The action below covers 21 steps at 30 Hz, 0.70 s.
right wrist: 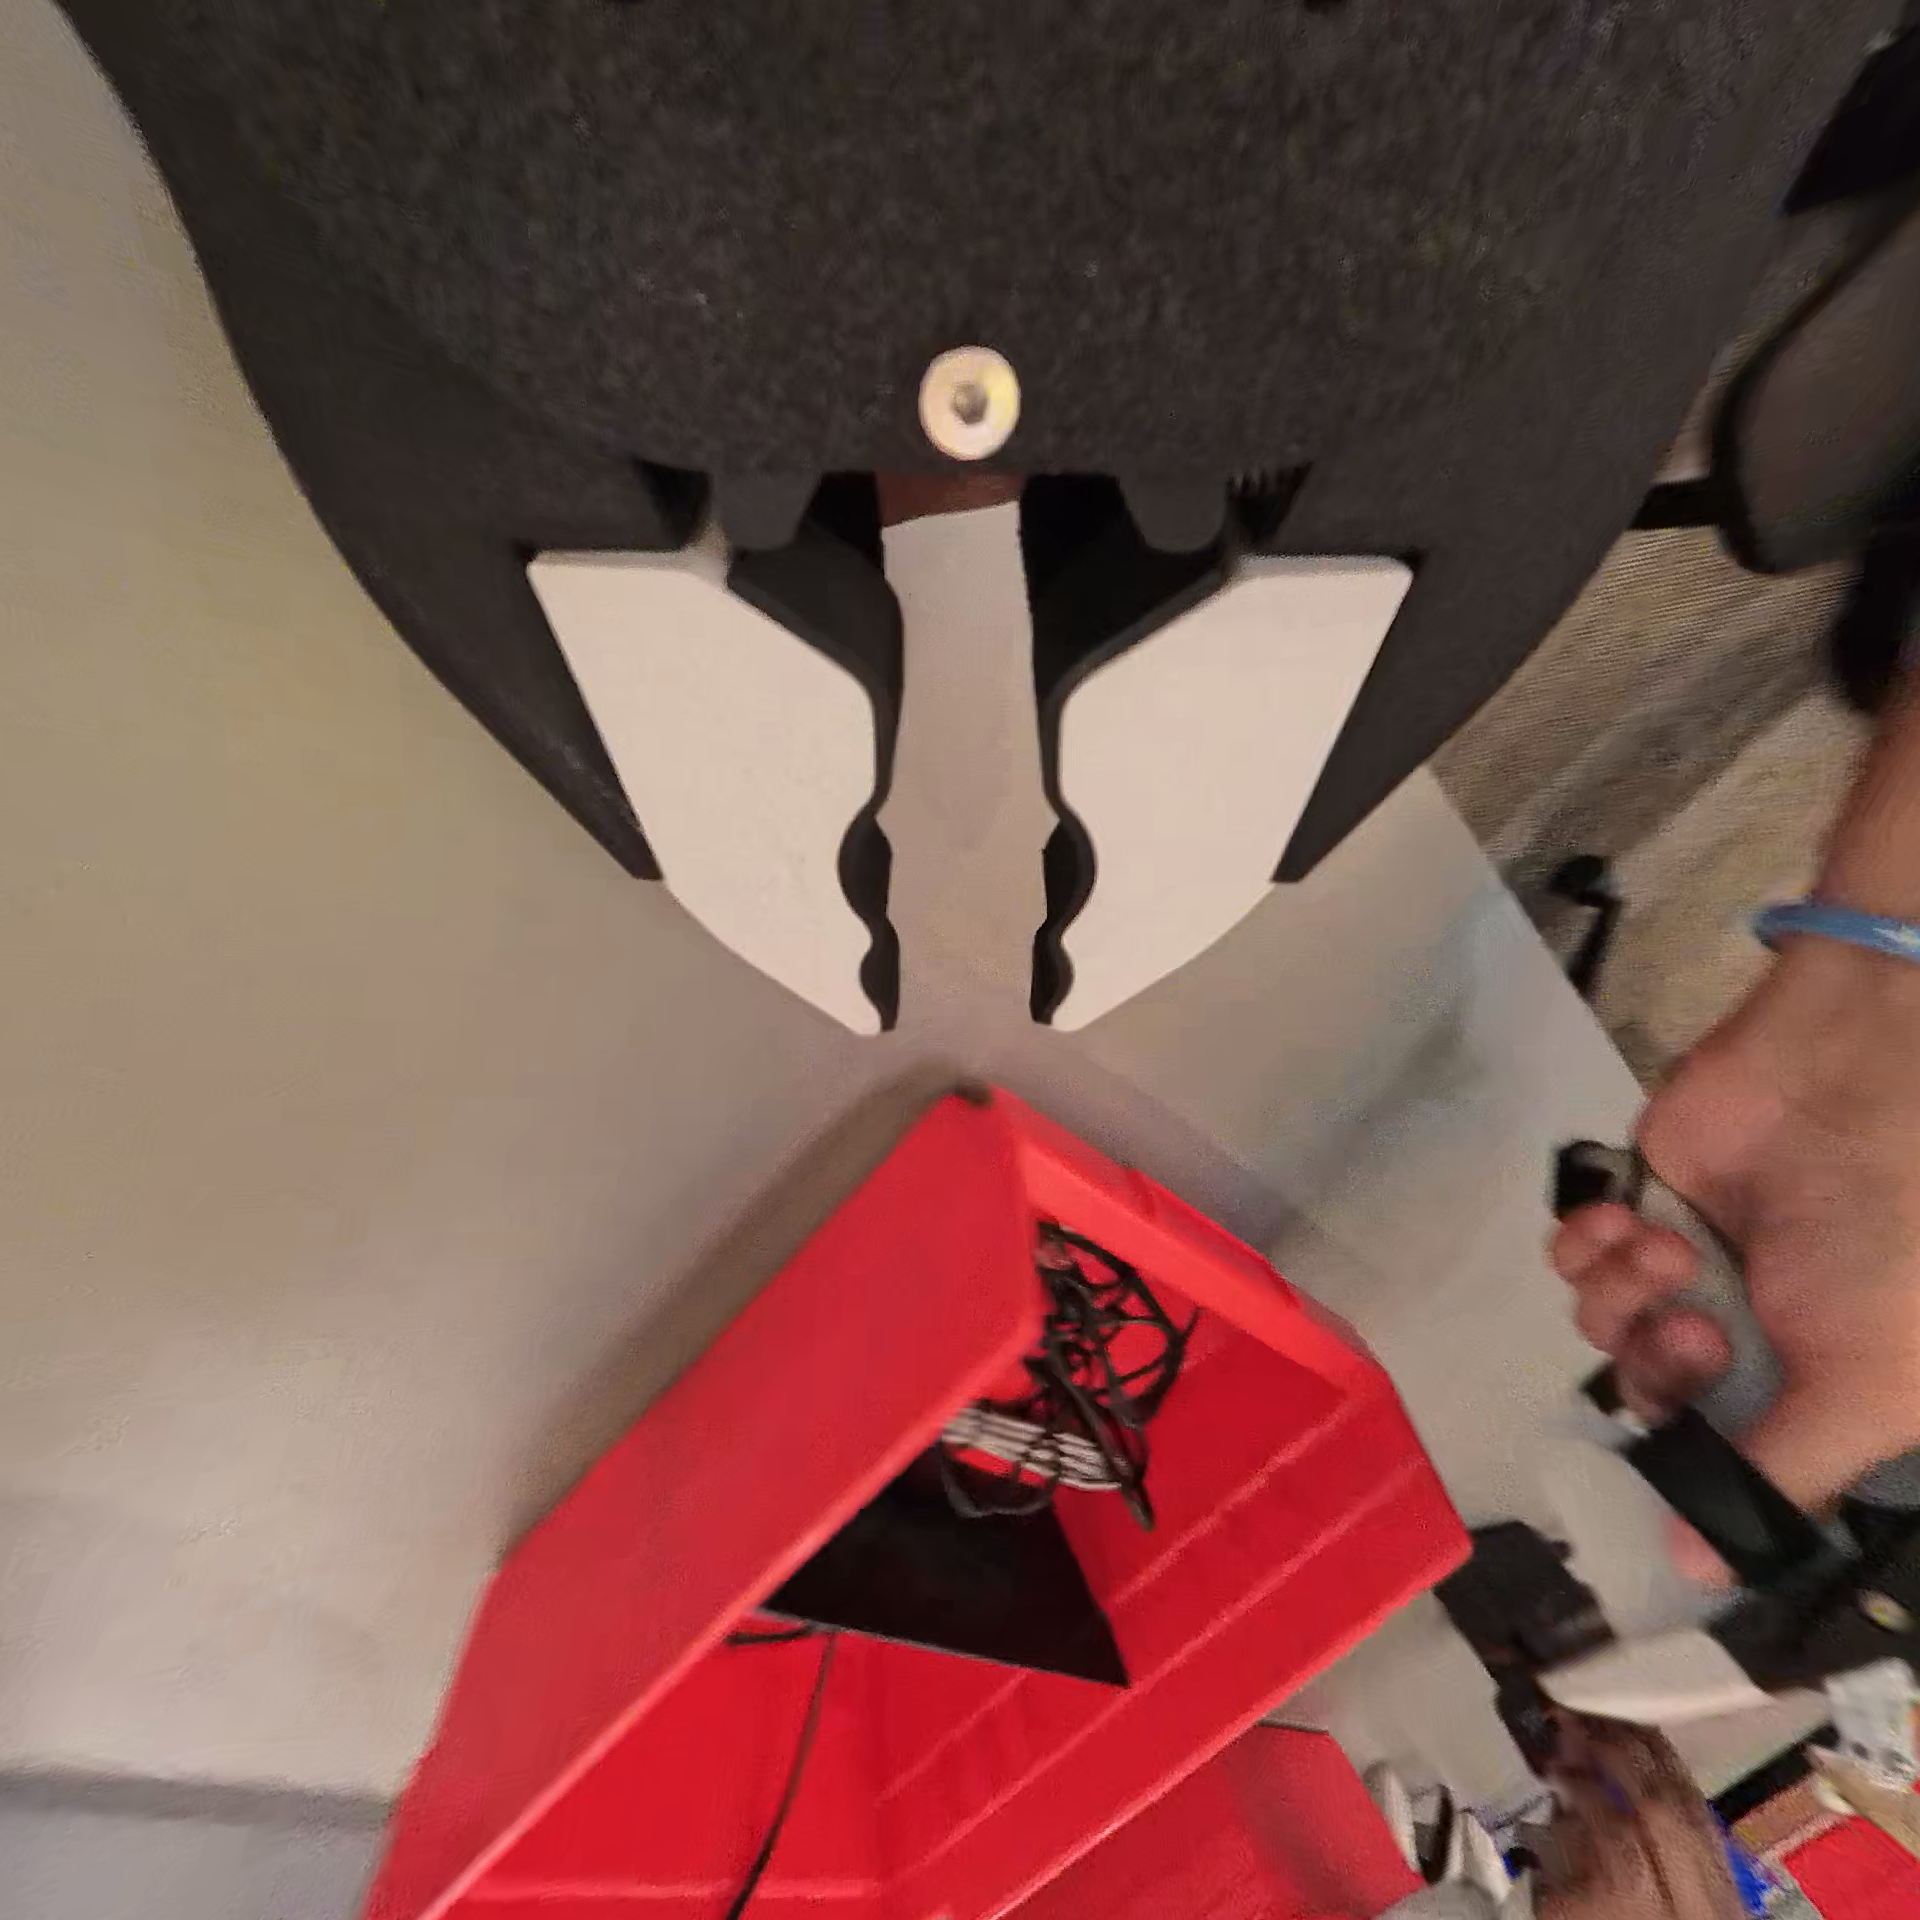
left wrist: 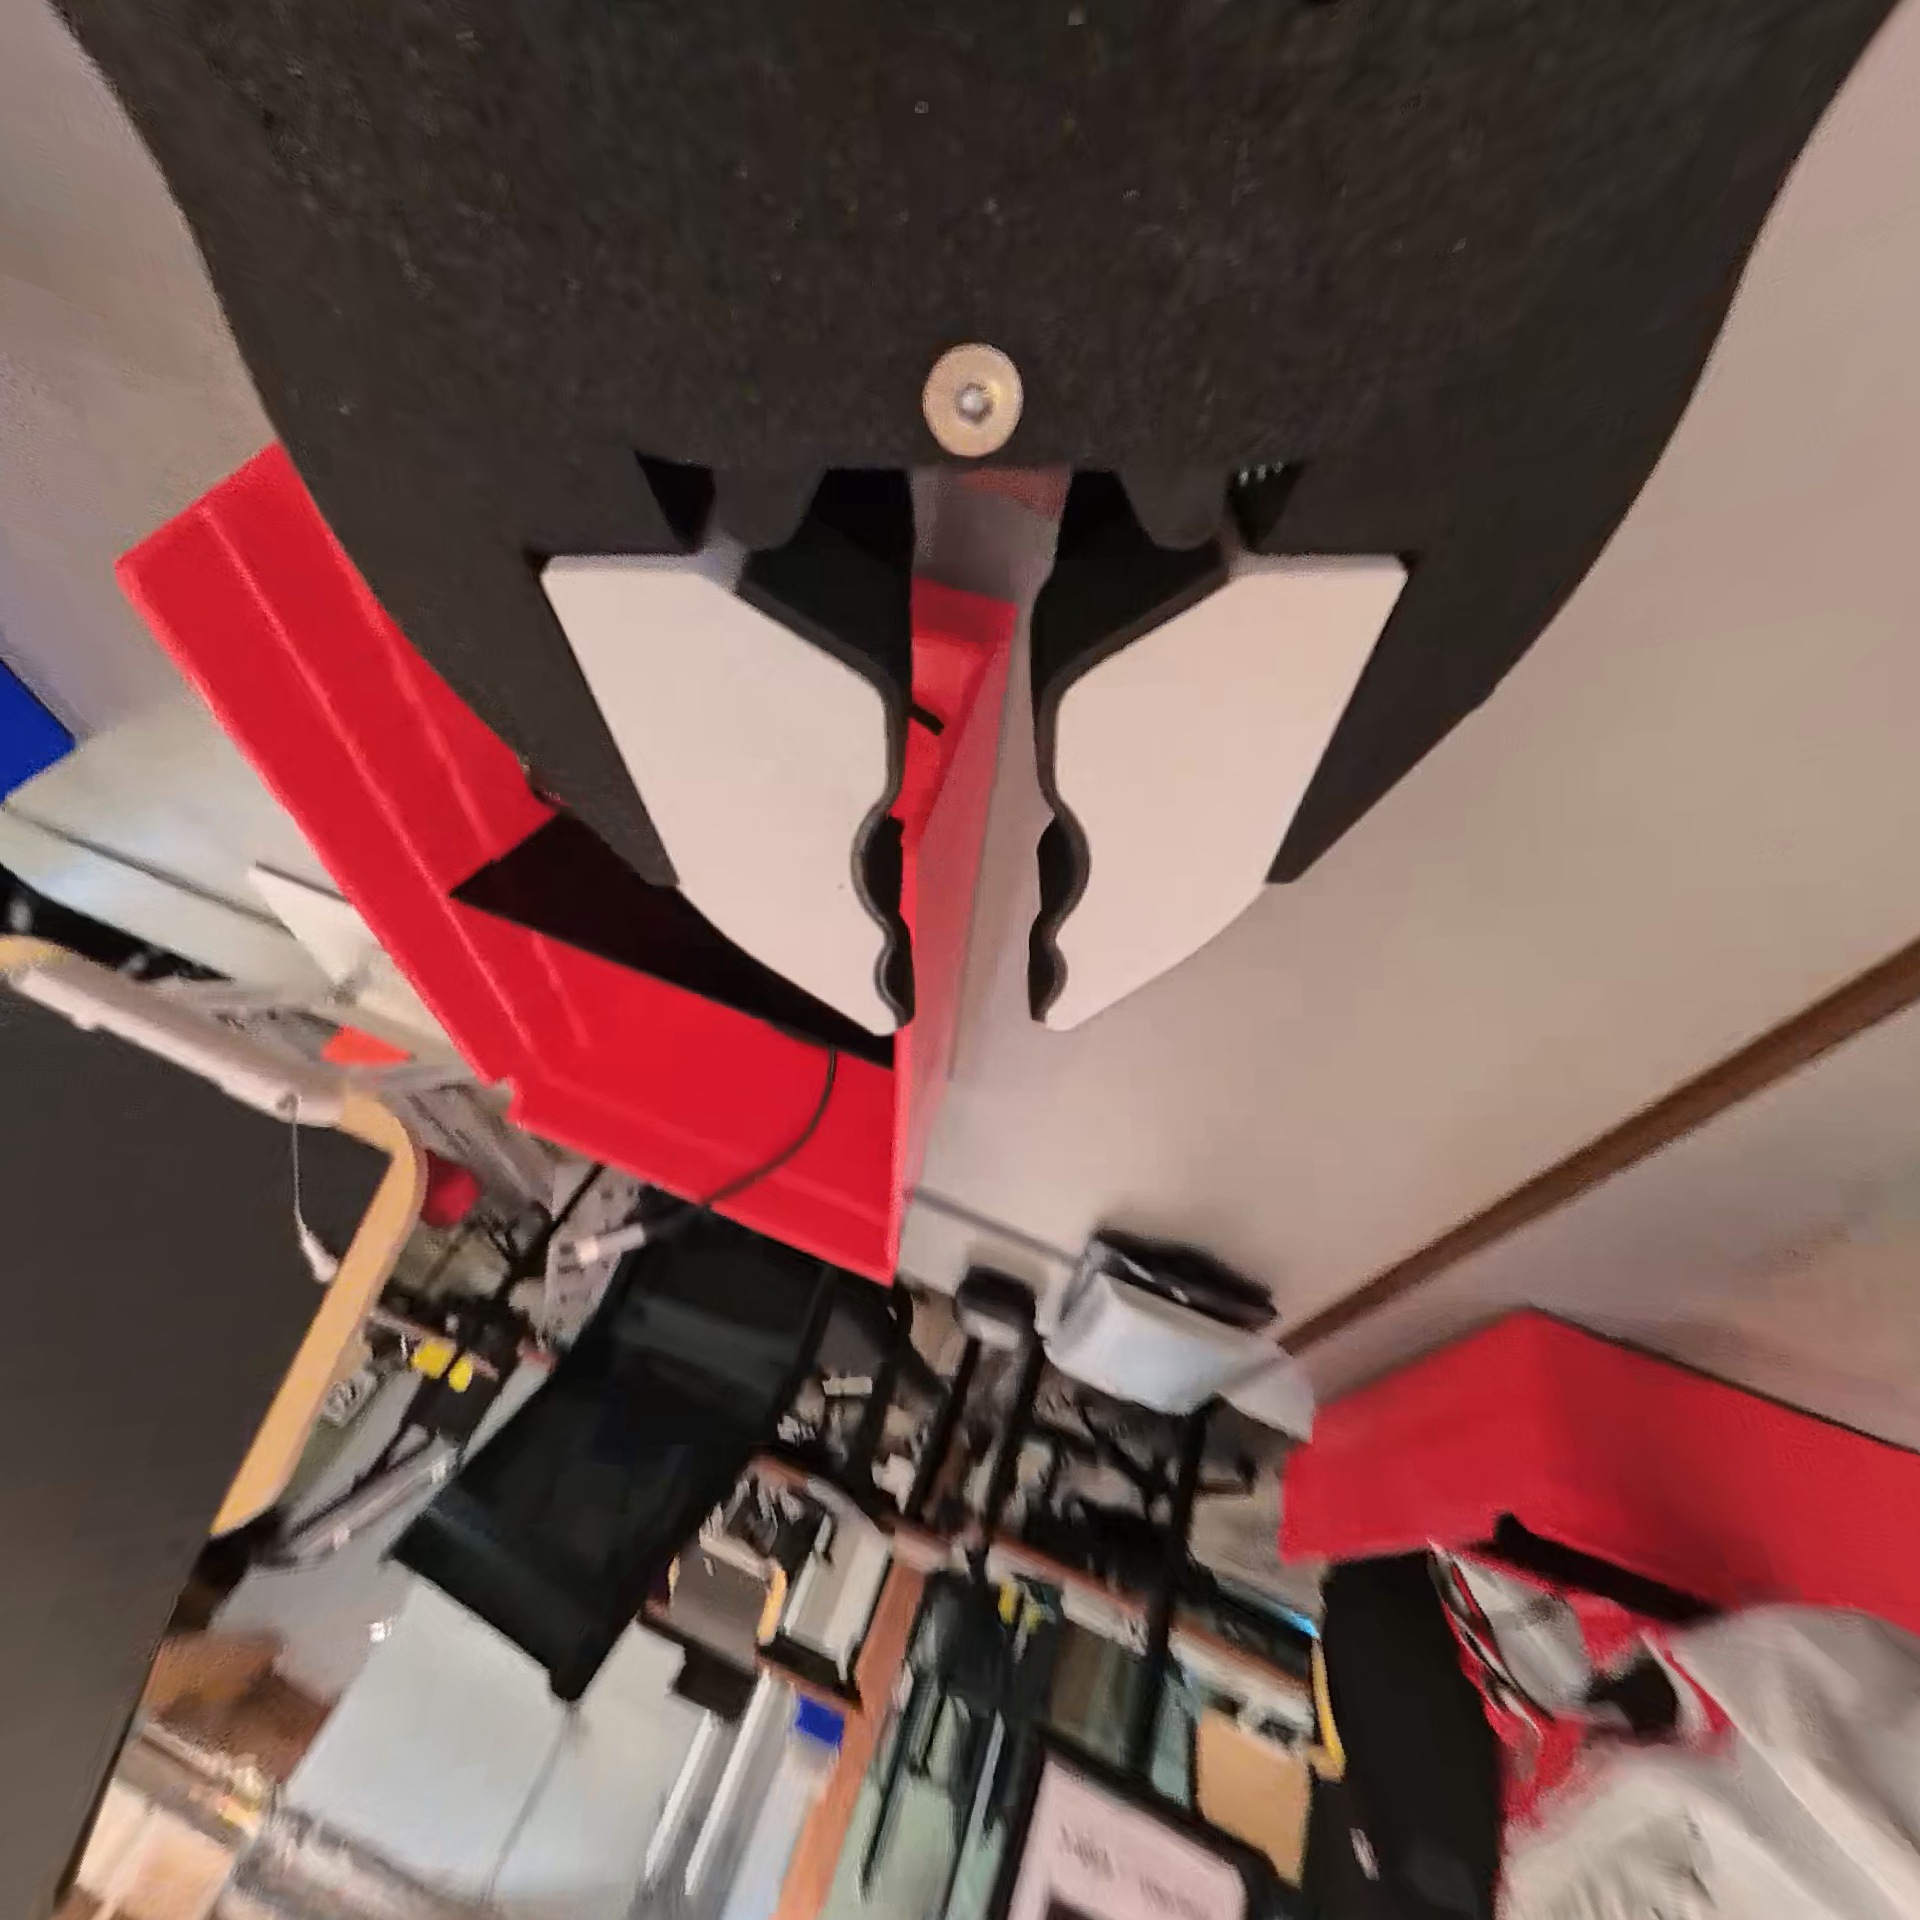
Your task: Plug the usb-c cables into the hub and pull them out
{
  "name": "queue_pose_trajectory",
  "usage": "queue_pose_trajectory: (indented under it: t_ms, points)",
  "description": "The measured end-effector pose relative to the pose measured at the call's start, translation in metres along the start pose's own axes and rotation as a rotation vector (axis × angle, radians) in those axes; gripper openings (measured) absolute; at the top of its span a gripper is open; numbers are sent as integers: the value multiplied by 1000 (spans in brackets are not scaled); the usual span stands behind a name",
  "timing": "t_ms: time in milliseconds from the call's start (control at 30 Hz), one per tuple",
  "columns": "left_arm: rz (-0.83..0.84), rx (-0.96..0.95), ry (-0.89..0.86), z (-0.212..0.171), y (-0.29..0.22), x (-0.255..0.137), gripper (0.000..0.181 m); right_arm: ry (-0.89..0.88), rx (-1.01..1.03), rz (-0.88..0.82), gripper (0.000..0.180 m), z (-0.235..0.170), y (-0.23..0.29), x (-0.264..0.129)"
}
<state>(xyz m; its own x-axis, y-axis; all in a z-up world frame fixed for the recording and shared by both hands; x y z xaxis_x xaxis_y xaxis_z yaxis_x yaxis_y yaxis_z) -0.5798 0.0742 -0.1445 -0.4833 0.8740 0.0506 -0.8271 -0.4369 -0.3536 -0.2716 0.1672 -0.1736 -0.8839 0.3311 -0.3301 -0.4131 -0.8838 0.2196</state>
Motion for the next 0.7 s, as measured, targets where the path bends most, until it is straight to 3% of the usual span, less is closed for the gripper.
queue_pose_trajectory:
  t_ms: [167, 267, 533, 700]
  points:
    - [5, 66, -113, 10, -19, -22, 17, -69, -192, -174, 24, -14, -68, -90]
    - [-49, 111, -40, -7, -46, -27, 14, -124, -236, -253, 23, -33, -113, -146]
    - [-178, 212, 217, -62, -110, -44, 18, -236, -55, -541, 25, -46, -233, -265]
    - [-366, 236, 324, -91, -160, -69, 23, -307, -9, -547, 23, -53, -252, -295]
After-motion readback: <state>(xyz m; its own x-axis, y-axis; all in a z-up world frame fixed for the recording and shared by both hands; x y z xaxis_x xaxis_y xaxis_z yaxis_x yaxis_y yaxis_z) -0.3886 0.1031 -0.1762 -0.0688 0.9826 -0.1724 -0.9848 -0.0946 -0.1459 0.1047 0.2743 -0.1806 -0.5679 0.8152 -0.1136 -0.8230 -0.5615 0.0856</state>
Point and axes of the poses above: each gripper's, where its closed fingertips meet, x out along the fingers, z out of its top, y = z × x across the jaws, the point moved 5 cm from there along -x, back along the fingers, and after that the axes turned 10 degrees about -y, right-handed, at the moved point
